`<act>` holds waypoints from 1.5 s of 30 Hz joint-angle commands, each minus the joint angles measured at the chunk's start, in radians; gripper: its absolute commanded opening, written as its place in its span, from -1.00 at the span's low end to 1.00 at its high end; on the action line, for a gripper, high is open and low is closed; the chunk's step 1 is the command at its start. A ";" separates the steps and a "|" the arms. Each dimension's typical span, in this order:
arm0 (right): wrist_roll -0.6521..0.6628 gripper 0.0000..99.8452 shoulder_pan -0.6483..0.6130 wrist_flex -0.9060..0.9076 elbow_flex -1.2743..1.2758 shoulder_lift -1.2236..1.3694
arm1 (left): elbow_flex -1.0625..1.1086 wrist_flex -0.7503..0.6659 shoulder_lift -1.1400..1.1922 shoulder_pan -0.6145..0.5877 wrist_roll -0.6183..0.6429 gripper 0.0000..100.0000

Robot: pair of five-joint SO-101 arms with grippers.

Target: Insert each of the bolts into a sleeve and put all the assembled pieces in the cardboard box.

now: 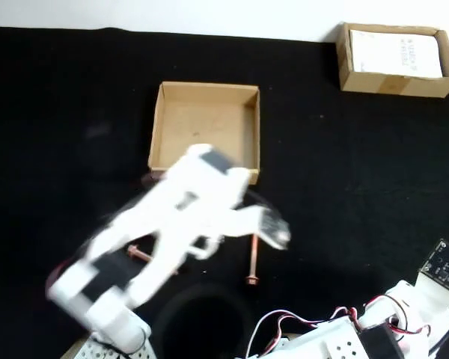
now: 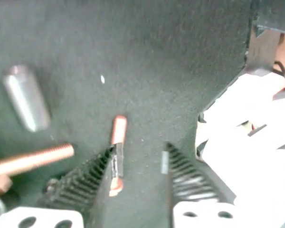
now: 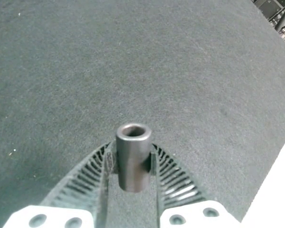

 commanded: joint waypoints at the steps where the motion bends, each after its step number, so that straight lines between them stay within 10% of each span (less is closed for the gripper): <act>1: 0.014 -0.98 0.004 -0.015 -0.002 -0.013 | -0.077 0.025 0.108 0.090 0.141 -0.95; 36: 0.012 -0.98 0.002 -0.015 -0.001 -0.013 | -0.684 0.026 0.598 0.318 0.169 -0.98; 45: 0.012 -0.98 -0.012 -0.013 -0.001 -0.012 | -1.148 0.026 0.743 0.280 0.446 -0.98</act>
